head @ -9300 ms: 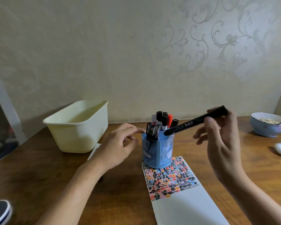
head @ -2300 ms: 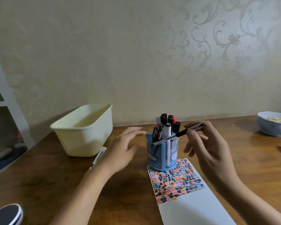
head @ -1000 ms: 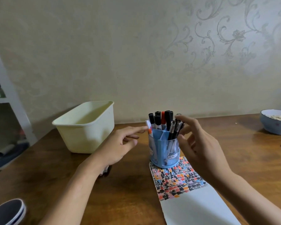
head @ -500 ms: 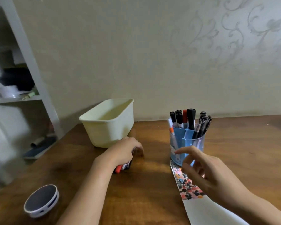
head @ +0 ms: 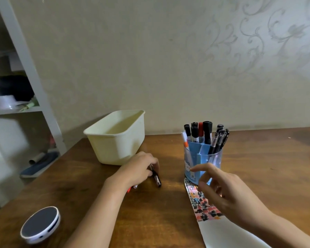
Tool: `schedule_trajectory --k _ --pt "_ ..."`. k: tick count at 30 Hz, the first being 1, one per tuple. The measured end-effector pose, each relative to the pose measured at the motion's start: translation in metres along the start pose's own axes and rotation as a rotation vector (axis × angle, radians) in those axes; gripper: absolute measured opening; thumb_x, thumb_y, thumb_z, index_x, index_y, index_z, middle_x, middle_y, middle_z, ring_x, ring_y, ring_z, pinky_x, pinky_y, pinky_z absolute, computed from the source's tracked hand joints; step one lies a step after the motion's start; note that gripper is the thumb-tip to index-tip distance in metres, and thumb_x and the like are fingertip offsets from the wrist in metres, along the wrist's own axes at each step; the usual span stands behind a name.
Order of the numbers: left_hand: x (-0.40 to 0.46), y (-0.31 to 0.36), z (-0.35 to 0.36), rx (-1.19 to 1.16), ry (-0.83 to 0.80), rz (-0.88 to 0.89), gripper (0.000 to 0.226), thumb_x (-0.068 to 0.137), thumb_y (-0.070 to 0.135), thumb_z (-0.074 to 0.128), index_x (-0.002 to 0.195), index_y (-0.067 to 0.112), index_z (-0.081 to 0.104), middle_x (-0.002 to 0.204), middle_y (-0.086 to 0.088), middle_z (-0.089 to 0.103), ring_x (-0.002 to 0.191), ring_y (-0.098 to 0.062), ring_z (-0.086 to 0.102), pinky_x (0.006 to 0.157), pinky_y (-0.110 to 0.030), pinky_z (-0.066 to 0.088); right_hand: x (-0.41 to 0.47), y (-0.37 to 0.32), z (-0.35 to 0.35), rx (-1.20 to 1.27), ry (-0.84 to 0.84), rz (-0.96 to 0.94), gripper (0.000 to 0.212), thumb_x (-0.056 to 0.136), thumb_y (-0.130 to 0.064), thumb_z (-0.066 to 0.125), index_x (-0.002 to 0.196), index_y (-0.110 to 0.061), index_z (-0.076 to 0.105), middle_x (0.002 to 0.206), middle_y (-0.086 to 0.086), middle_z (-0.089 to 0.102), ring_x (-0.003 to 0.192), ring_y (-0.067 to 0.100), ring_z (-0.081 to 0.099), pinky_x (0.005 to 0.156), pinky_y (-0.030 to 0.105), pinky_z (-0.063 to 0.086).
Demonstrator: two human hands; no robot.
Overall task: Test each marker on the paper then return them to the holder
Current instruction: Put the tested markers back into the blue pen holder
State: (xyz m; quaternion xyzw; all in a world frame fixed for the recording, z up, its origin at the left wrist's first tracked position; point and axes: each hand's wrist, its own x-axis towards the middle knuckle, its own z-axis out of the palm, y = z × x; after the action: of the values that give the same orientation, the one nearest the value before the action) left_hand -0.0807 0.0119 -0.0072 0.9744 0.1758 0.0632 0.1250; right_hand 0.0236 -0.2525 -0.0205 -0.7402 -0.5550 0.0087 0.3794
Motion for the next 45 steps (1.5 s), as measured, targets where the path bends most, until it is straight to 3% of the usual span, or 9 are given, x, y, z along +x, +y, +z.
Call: schedule_trajectory --k 4,10,13,17,22,26,34,41,45 --pt "0.000 0.019 -0.003 -0.137 0.055 0.051 0.028 0.094 0.012 0.063 0.092 0.040 0.066 0.106 0.014 0.056 0.096 -0.002 0.057 0.081 -0.019 0.043 0.001 0.001 0.000 0.004 0.038 0.009 0.031 0.098 -0.027 0.060 0.120 -0.047 0.051 0.098 -0.019 0.063 0.068 0.012 0.067 0.060 0.032 0.055" --pt "-0.005 0.058 -0.016 -0.439 0.044 0.244 0.033 0.089 0.008 0.070 0.090 0.041 0.071 0.095 0.021 0.070 0.100 -0.003 0.064 0.098 -0.042 0.050 0.003 -0.001 -0.004 0.106 0.152 -0.007 0.037 0.093 -0.032 0.066 0.125 -0.043 0.051 0.100 -0.018 0.065 0.062 0.014 0.067 0.059 0.034 0.055" --pt "-0.007 0.071 -0.014 -0.500 0.018 0.296 0.031 0.089 0.005 0.070 0.096 0.035 0.073 0.099 0.019 0.071 0.102 -0.005 0.065 0.099 -0.043 0.051 0.003 -0.004 -0.006 0.167 0.232 0.001 0.028 0.092 -0.026 0.068 0.114 -0.040 0.060 0.097 -0.018 0.067 0.065 0.012 0.069 0.058 0.021 0.053" --pt "-0.008 0.077 -0.013 -0.562 0.057 0.325 0.027 0.091 0.008 0.068 0.100 0.033 0.073 0.103 0.018 0.070 0.106 -0.004 0.063 0.097 -0.039 0.053 0.005 -0.004 -0.010 0.243 0.333 0.033 0.019 0.093 -0.018 0.066 0.102 -0.035 0.066 0.089 -0.019 0.069 0.070 0.013 0.069 0.058 0.025 0.056" --pt "-0.007 0.073 -0.016 -0.696 0.214 0.377 0.017 0.095 0.020 0.063 0.109 0.028 0.070 0.100 0.009 0.071 0.102 -0.017 0.065 0.091 -0.037 0.055 0.009 -0.004 -0.025 0.191 0.487 -0.036 0.016 0.094 -0.040 0.055 0.101 -0.029 0.064 0.088 -0.015 0.067 0.073 0.012 0.067 0.058 0.032 0.058" --pt "-0.003 0.071 -0.011 -0.562 0.297 0.342 0.024 0.095 0.019 0.062 0.112 0.034 0.070 0.112 0.019 0.062 0.108 -0.005 0.058 0.091 -0.020 0.049 0.015 -0.002 -0.044 0.126 0.686 -0.105 0.011 0.100 -0.034 0.052 0.104 -0.027 0.060 0.094 -0.012 0.064 0.079 0.012 0.066 0.060 0.031 0.055" --pt "0.000 0.068 -0.004 -0.416 0.283 0.339 0.024 0.096 0.021 0.061 0.113 0.035 0.071 0.119 0.024 0.055 0.119 0.000 0.050 0.093 -0.020 0.046 0.023 -0.006 -0.061 0.172 0.821 -0.124 0.017 0.103 -0.015 0.050 0.114 -0.025 0.058 0.085 -0.016 0.066 0.074 0.011 0.065 0.056 0.016 0.049" --pt "-0.004 0.071 -0.009 -0.471 0.260 0.301 0.027 0.096 0.022 0.063 0.108 0.045 0.071 0.115 0.028 0.056 0.117 0.006 0.049 0.086 -0.015 0.046 0.028 -0.012 -0.057 0.238 0.834 -0.168 0.018 0.103 -0.016 0.052 0.116 -0.024 0.059 0.090 -0.011 0.067 0.078 0.016 0.069 0.060 0.026 0.057" --pt "-0.004 0.070 -0.010 -0.506 0.238 0.290 0.025 0.096 0.023 0.062 0.108 0.044 0.072 0.114 0.026 0.059 0.118 0.001 0.052 0.091 -0.024 0.051 0.028 -0.008 -0.056 0.128 0.838 -0.145 0.018 0.102 -0.014 0.054 0.118 -0.019 0.060 0.095 -0.009 0.068 0.085 0.013 0.069 0.062 0.035 0.060"
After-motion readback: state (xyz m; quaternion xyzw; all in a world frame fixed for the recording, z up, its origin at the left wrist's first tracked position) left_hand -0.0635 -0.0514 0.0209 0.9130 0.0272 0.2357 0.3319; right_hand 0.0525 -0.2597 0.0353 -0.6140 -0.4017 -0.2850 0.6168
